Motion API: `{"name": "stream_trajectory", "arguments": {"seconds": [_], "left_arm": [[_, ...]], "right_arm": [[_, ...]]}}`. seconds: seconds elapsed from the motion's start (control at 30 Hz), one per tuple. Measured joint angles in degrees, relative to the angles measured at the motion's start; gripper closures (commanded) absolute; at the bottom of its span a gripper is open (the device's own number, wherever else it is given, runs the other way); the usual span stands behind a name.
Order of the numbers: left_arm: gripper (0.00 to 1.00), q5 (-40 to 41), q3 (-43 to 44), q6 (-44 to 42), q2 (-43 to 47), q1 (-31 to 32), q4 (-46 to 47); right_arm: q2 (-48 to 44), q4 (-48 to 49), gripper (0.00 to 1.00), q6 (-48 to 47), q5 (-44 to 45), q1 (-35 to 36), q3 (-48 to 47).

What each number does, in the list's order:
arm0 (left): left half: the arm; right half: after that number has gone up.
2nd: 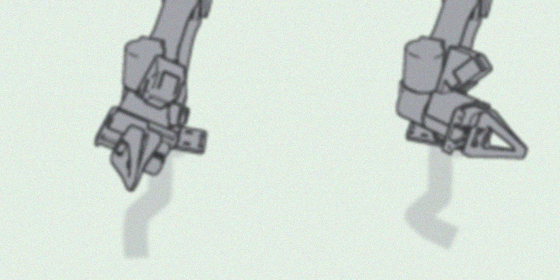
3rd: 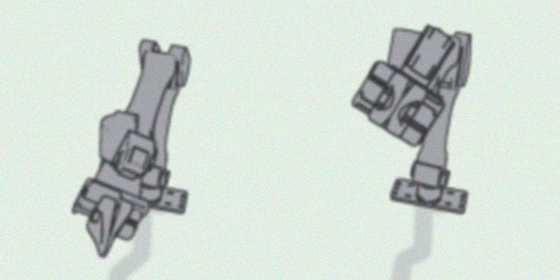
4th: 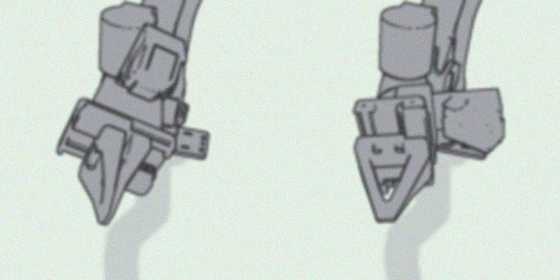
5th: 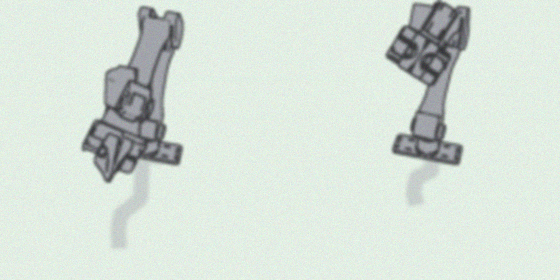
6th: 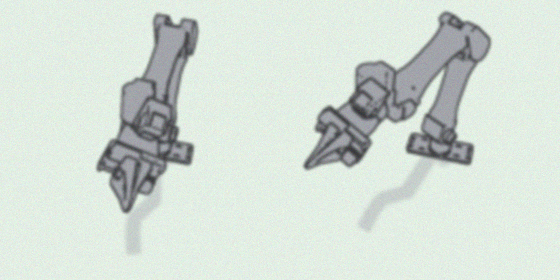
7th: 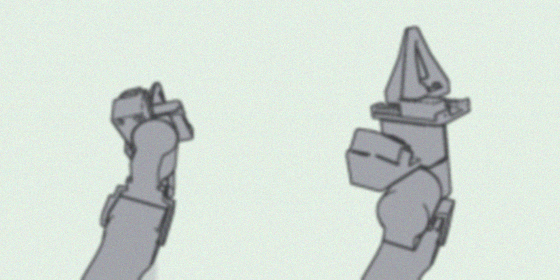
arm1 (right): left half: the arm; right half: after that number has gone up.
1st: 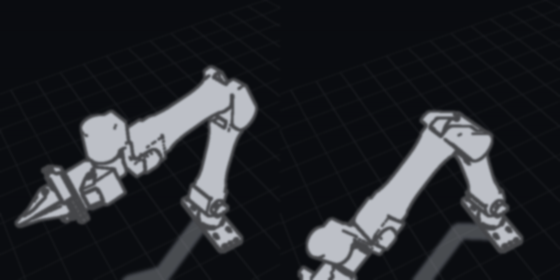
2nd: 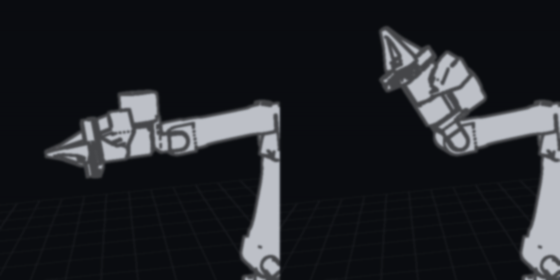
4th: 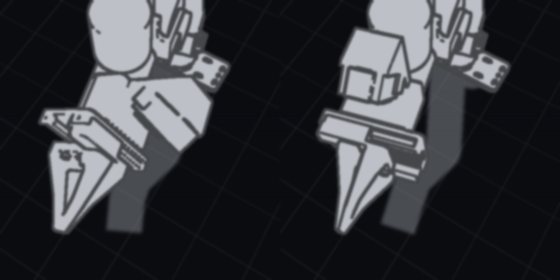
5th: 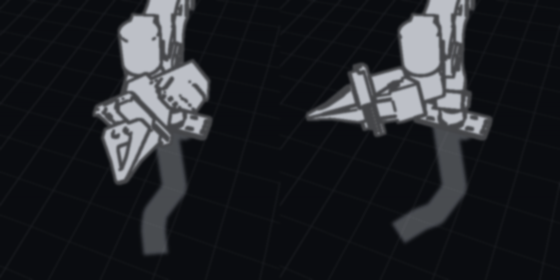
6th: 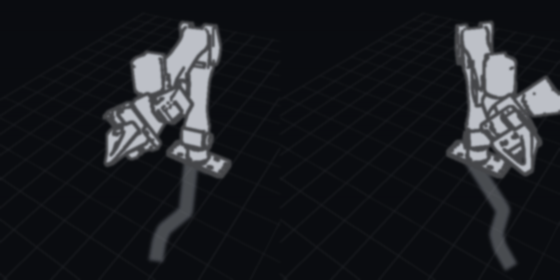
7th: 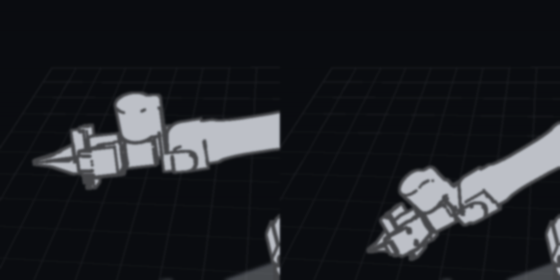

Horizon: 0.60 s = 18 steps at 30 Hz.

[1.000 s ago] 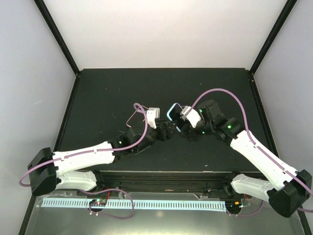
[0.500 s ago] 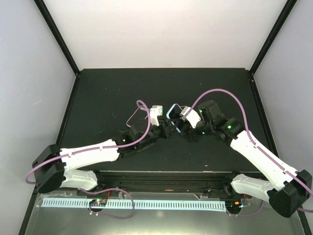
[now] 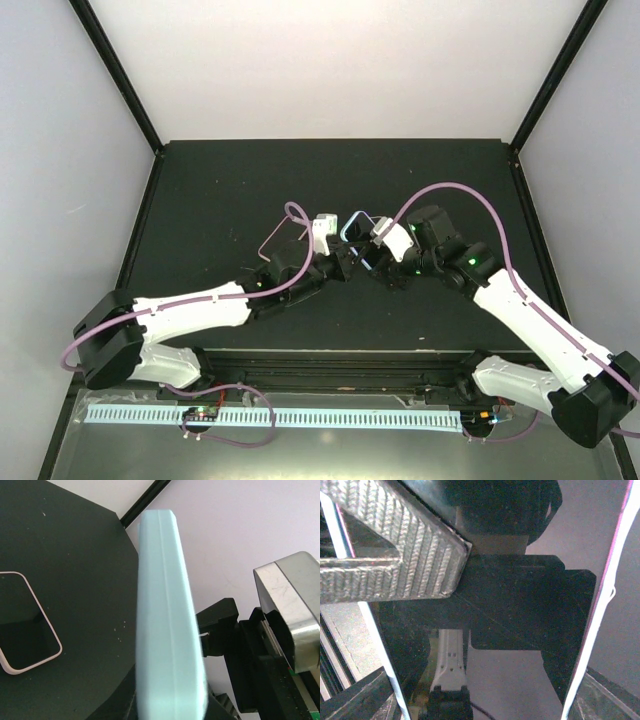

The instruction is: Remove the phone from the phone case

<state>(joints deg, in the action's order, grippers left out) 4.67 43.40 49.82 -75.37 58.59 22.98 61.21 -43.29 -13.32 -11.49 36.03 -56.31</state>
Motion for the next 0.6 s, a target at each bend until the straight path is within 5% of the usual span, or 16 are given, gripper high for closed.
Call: {"name": "stream_trajectory", "arguments": {"seconds": [0.1,0.2,0.4,0.6], "left_arm": [[0.98,-0.1,0.2,0.1,-0.2,-0.1,0.0],[0.98,-0.4,0.2,0.2,-0.2,-0.3,0.0],[0.99,-6.6,0.2,-1.2,2.3,-4.5,-3.9],[0.98,-21.9,1.3,-10.6,11.0,-17.1,-13.6]], "right_arm": [[0.0,0.0,0.21,0.0,0.5,0.0,0.0],[-0.2,0.0,0.01,0.0,0.5,0.0,0.0],[-1.7,0.4,0.0,0.3,-2.6,0.1,-0.1],[-3.5,-1.7,0.0,0.3,-8.0,0.1,-1.2]]}}
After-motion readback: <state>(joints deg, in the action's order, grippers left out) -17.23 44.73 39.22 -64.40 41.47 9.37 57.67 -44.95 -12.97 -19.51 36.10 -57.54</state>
